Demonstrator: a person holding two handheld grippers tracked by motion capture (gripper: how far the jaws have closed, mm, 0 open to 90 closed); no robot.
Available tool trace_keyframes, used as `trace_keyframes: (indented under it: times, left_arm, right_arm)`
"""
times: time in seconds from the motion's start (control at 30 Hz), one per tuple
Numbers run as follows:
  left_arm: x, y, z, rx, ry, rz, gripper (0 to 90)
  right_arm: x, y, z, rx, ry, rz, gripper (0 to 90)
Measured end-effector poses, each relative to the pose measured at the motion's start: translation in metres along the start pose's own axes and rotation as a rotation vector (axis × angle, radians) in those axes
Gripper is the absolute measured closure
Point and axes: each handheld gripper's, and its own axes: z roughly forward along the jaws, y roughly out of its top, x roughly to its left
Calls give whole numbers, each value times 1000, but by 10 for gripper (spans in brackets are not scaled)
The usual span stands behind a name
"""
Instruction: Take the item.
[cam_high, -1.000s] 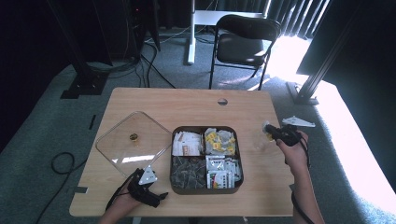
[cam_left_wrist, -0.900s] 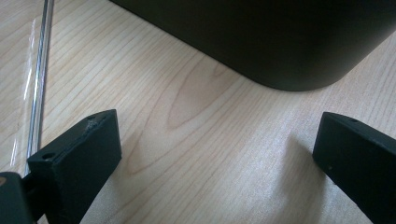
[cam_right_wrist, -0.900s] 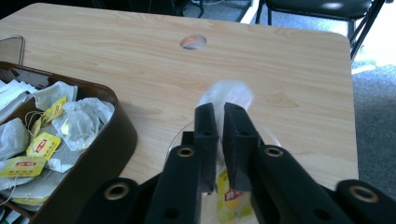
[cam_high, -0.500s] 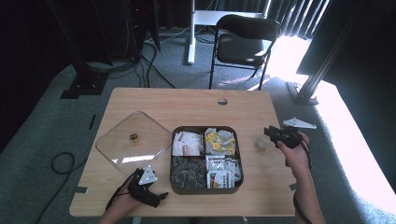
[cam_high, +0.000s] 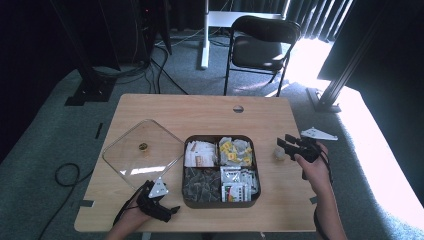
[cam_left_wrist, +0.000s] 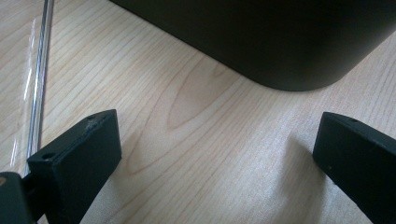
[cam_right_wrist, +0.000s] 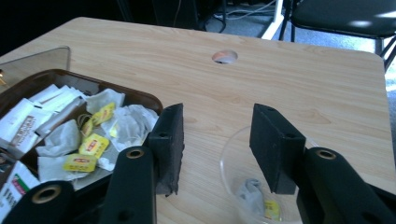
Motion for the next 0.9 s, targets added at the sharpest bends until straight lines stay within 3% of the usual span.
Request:
trace_keyframes:
  times: [0.2,0.5,0.7,0.9]
  left_arm:
    - [0,0,0,0,0,0,13]
    - [0,0,0,0,0,1,13]
    - [0,0,0,-1,0,0,13]
    - [0,0,0,0,0,0,13]
  right_arm:
    - [7,-3,-5,-27,40,9,473]
    - [19,-11,-11,-18,110,-29,369]
    - [27,-21,-15,-32,132,-40,241]
    - [38,-31,-18,-22,153,-72,195]
